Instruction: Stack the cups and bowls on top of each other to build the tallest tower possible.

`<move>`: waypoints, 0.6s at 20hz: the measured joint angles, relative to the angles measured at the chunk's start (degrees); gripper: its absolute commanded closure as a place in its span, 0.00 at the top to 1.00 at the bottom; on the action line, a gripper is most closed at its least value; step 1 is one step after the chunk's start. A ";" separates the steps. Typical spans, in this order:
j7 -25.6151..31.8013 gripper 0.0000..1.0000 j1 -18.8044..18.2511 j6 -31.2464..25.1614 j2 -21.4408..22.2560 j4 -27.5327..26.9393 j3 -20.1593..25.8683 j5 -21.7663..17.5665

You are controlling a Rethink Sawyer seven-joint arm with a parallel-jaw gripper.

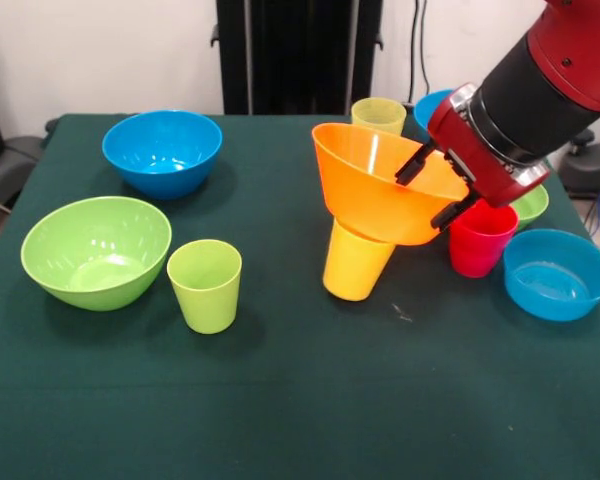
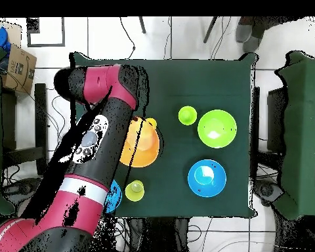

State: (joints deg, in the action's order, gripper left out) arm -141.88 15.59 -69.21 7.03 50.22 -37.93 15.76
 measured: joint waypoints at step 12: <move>0.01 1.00 -5.66 0.40 2.78 0.31 0.19 -1.60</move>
State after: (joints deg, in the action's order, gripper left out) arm -141.87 9.93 -68.81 9.81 50.54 -37.74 14.16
